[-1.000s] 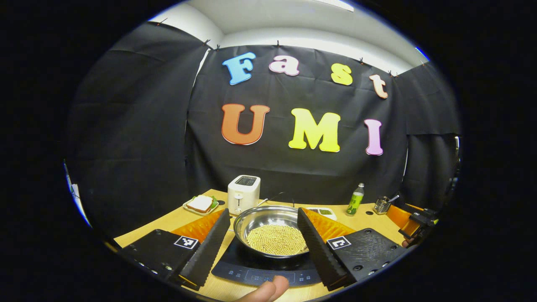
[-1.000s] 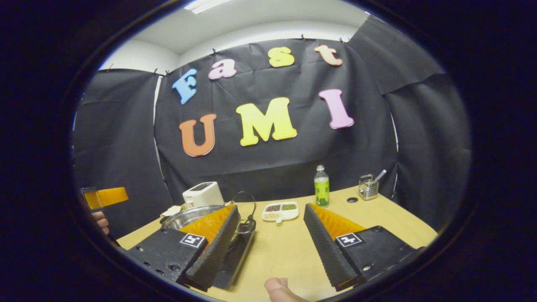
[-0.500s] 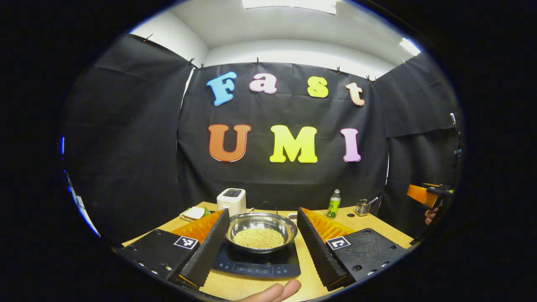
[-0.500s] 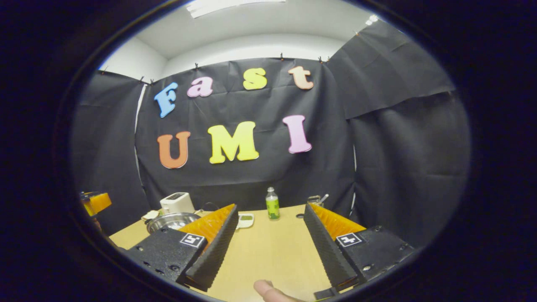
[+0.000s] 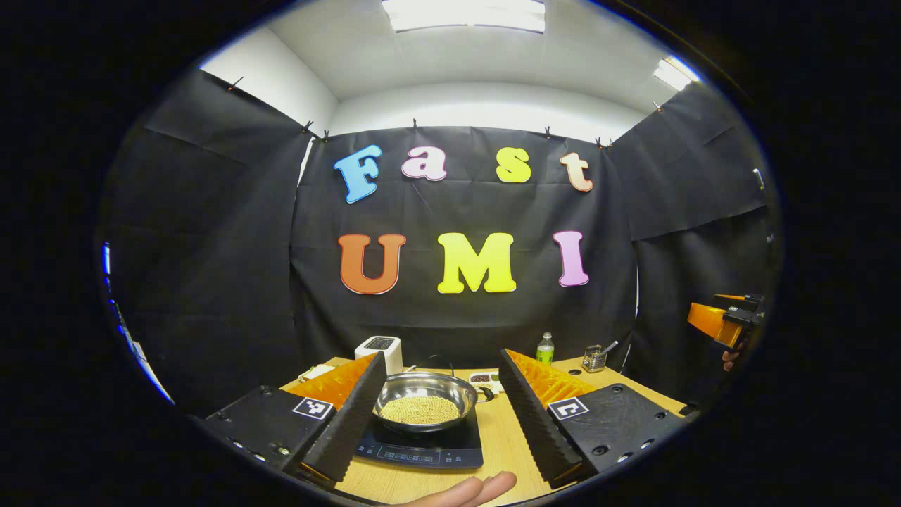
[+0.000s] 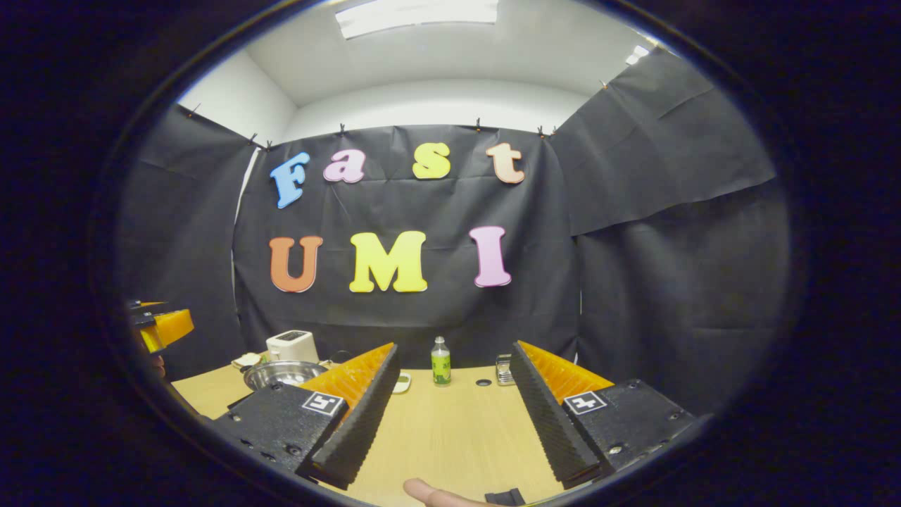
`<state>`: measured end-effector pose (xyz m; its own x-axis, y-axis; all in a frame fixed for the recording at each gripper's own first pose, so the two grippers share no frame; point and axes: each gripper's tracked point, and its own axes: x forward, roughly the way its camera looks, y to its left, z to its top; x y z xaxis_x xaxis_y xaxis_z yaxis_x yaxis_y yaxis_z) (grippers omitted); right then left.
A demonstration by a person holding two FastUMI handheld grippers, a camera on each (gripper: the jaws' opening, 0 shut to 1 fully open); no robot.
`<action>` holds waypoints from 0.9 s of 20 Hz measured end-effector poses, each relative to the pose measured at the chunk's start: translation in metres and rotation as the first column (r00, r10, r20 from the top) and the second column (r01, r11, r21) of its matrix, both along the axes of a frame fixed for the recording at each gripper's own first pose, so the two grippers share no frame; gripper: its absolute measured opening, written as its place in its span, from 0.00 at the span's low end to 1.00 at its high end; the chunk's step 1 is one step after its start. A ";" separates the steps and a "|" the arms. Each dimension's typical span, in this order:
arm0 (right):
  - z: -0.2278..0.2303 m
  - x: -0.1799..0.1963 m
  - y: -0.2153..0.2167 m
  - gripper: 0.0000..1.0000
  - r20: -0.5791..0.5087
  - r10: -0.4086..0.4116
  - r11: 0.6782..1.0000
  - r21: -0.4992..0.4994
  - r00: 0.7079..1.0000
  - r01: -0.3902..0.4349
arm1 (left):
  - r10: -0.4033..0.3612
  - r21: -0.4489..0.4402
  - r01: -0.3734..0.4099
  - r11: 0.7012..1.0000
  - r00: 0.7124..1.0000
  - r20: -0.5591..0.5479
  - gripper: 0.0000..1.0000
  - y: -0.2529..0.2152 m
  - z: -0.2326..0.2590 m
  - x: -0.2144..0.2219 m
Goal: First push the handle of the pot to place it horizontally, then grasp the pot with both hands and set it on the induction cooktop.
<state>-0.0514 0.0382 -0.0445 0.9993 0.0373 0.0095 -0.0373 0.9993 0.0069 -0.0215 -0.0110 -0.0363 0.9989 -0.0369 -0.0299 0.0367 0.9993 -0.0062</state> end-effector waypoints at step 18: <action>-0.003 -0.007 0.001 0.96 -0.012 -0.018 0.999 -0.045 1.000 0.017 | -0.023 0.029 0.024 0.999 0.999 -0.031 0.95 0.003 -0.011 0.003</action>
<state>-0.0582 0.0396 -0.0471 0.9998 0.0197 -0.0045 -0.0198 0.9991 -0.0379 -0.0189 -0.0080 -0.0469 0.9964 -0.0586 -0.0617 0.0600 0.9980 0.0220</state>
